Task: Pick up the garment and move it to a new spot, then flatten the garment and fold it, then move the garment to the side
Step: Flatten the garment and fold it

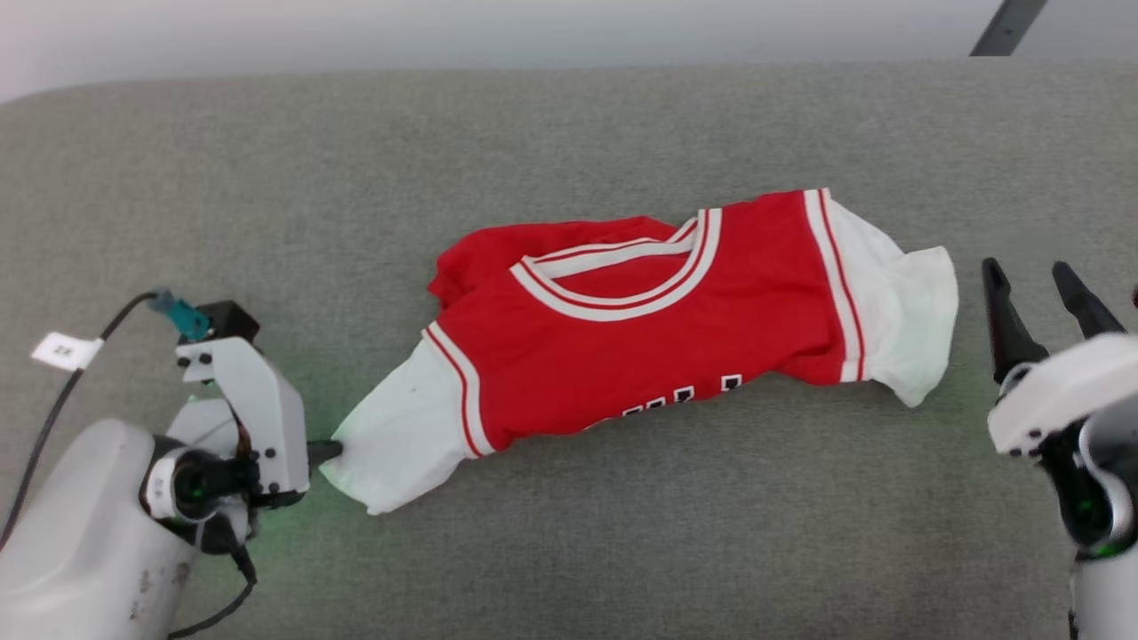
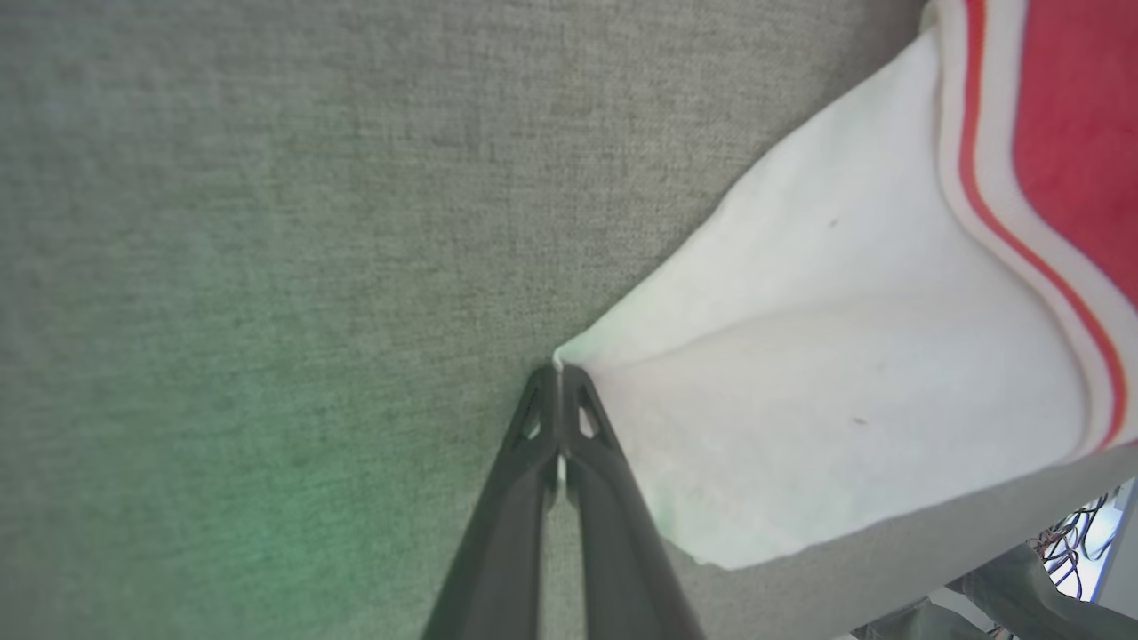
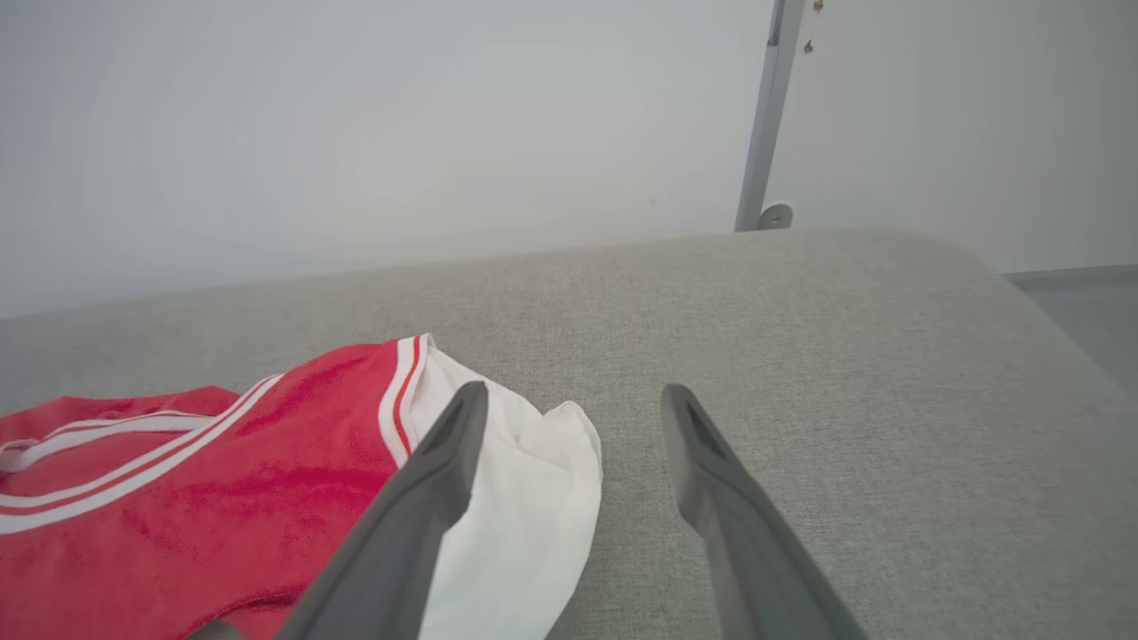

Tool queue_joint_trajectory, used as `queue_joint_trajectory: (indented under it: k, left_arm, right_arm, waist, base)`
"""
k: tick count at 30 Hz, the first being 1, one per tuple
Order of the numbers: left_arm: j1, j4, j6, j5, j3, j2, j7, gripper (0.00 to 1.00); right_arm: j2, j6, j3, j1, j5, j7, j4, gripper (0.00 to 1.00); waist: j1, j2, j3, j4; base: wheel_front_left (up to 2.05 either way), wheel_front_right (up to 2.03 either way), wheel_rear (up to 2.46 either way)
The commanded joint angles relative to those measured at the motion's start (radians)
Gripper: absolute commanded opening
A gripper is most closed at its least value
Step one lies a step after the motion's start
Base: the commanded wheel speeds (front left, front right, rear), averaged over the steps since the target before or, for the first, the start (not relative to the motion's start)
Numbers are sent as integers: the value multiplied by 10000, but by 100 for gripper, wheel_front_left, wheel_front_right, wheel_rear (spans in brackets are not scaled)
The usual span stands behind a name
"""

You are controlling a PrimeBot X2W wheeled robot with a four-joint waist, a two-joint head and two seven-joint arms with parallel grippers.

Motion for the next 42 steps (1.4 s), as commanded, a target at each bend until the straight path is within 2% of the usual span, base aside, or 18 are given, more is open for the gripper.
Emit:
queue_joint_trajectory:
  k: [1,8,19,20,21,28,42]
  left_arm:
    - [52,71,-68,81,-204,-262,-46,0]
    - [-381,-34,-273,176,-400,-588,-209,0]
    - [-945,330,-602,243,-502,-812,-543,0]
    - [-1022,387,-603,251,-509,-831,-574,0]
    - [-1103,458,-639,255,-510,-844,-595,0]
    - [-2053,786,-792,406,-331,-617,-884,0]
    - [-5107,414,-987,1179,-21,107,-1750,0]
  right_arm:
    - [-146,-15,16,-282,51,256,259,100]
    - [-997,-15,245,-1716,413,1744,2187,100]
    - [-1524,-15,340,-3378,600,4289,5355,100]
    - [-1504,-15,389,-3500,615,4340,5543,43]
    - [-1505,-15,401,-3673,654,4314,5683,0]
    - [-1634,-15,779,-4729,788,4153,6018,0]
    - [-2001,-15,2199,-6306,1812,3402,3868,0]
  waist:
    - [0,0,111,151]
    - [0,0,450,709]
    - [0,0,878,1198]
    - [0,0,898,1217]
    - [0,0,915,1231]
    - [0,0,754,1140]
    - [0,0,-400,639]
  base:
    - [0,0,0]
    - [0,0,0]
    - [0,0,0]
    - [0,0,0]
    - [0,0,0]
    - [0,0,0]
    - [0,0,0]
